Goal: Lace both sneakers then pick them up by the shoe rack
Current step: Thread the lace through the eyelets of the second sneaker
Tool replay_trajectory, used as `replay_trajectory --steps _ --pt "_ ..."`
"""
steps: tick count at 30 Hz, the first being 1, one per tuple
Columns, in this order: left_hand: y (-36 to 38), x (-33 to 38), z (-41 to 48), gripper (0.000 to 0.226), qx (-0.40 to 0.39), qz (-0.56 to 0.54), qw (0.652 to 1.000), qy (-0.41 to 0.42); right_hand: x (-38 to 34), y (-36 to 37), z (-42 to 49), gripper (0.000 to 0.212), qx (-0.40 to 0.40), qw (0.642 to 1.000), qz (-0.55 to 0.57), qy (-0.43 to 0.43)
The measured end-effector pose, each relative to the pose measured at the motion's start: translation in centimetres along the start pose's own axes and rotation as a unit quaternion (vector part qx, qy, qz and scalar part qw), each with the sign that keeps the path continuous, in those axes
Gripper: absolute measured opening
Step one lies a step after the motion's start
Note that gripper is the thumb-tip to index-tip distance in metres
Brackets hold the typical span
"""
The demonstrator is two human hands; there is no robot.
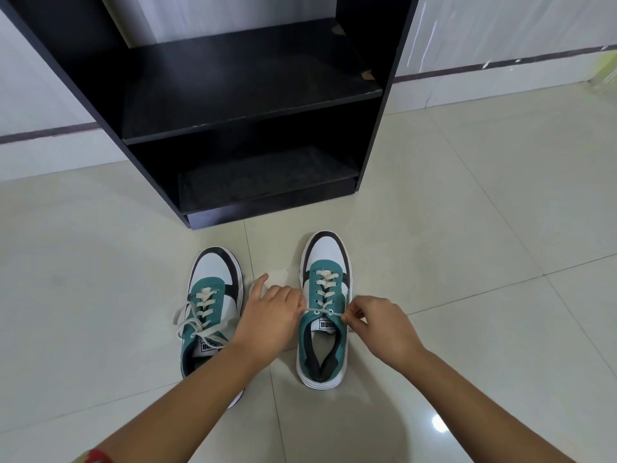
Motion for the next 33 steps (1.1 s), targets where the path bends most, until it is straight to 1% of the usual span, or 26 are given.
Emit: replay_trajectory --steps 3,4,7,9,12,14,16,17,18,19,20,21,23,24,25,27,29,33 --pt "0.6 -0.1 -0.2 0.013 -0.03 -0.028 0.999 -0.011 -0.2 -0.1 0.2 0.024 -0.004 1.0 -0.002 -0.004" --pt "0.7 -0.1 -0.2 0.012 -0.042 -0.036 0.998 -0.017 -0.2 -0.1 0.2 0.024 -0.006 1.0 0.001 -0.002" --pt "1.1 -0.2 -0.2 0.021 -0.088 -0.054 0.994 -0.029 -0.1 0.0 0.1 0.023 -0.009 1.0 0.007 0.0" --pt "1.0 -0.3 -0.2 0.02 -0.088 -0.082 0.992 -0.034 -0.3 0.1 0.0 0.023 -0.012 1.0 -0.003 -0.005" --pt "1.3 -0.7 -0.4 0.015 -0.096 -0.158 0.981 -0.058 -0.4 0.3 0.2 0.025 -0.03 0.999 -0.028 -0.014" --pt "1.1 -0.9 -0.5 0.021 -0.085 -0.167 0.981 -0.054 -0.5 0.3 0.3 0.027 -0.038 0.998 -0.047 -0.023" --pt "0.4 -0.7 -0.5 0.037 -0.064 -0.161 0.985 -0.026 -0.8 0.4 0.2 0.027 -0.042 0.996 -0.065 -0.033" --pt "0.0 -0.8 -0.4 0.039 -0.055 -0.178 0.982 -0.022 -0.9 0.4 0.2 0.026 -0.044 0.997 -0.058 -0.039" --pt "-0.2 -1.1 -0.4 0.036 -0.051 -0.213 0.975 -0.028 -0.9 0.4 0.2 0.024 -0.046 0.997 -0.033 -0.044" --pt "-0.3 -1.4 -0.3 0.033 -0.047 -0.268 0.961 -0.047 -1.0 0.3 0.3 0.022 -0.049 0.998 0.015 -0.048" --pt "-0.4 -1.6 -0.2 0.032 -0.042 -0.341 0.936 -0.077 -1.2 0.2 0.4 0.022 -0.05 0.994 0.086 -0.054" --pt "-0.4 -1.7 -0.2 0.033 -0.042 -0.423 0.898 -0.117 -1.5 -0.1 0.4 0.023 -0.046 0.983 0.168 -0.059" --pt "-0.3 -1.4 -0.3 0.031 -0.059 -0.558 0.805 -0.19 -2.1 -0.8 0.2 0.025 -0.031 0.948 0.312 -0.053" --pt "-0.2 -1.2 -0.3 0.032 -0.067 -0.589 0.775 -0.22 -2.3 -1.0 0.2 0.026 -0.025 0.931 0.361 -0.042" --pt "-0.1 -1.0 -0.3 0.034 -0.074 -0.604 0.757 -0.24 -2.4 -1.0 0.2 0.029 -0.023 0.916 0.399 -0.028" --pt "-0.4 -0.5 -0.2 0.034 -0.069 -0.63 0.732 -0.249 -2.7 -0.7 0.2 0.033 -0.033 0.888 0.459 -0.007" --pt "-1.3 -0.1 0.1 0.031 -0.054 -0.651 0.72 -0.233 -2.8 -0.4 0.3 0.033 -0.035 0.858 0.512 0.008" --pt "-1.8 0.5 0.3 0.028 -0.043 -0.642 0.737 -0.206 -3.0 0.6 0.5 0.029 -0.034 0.831 0.555 0.027"
Point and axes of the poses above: each hand's wrist, its own z-axis towards the middle knuckle, its own y-axis out of the palm, x = y × z, the point moved 10 cm from there along z, towards the middle knuckle, and after that the axes turned 2 degrees about x, right-handed, at the moved point
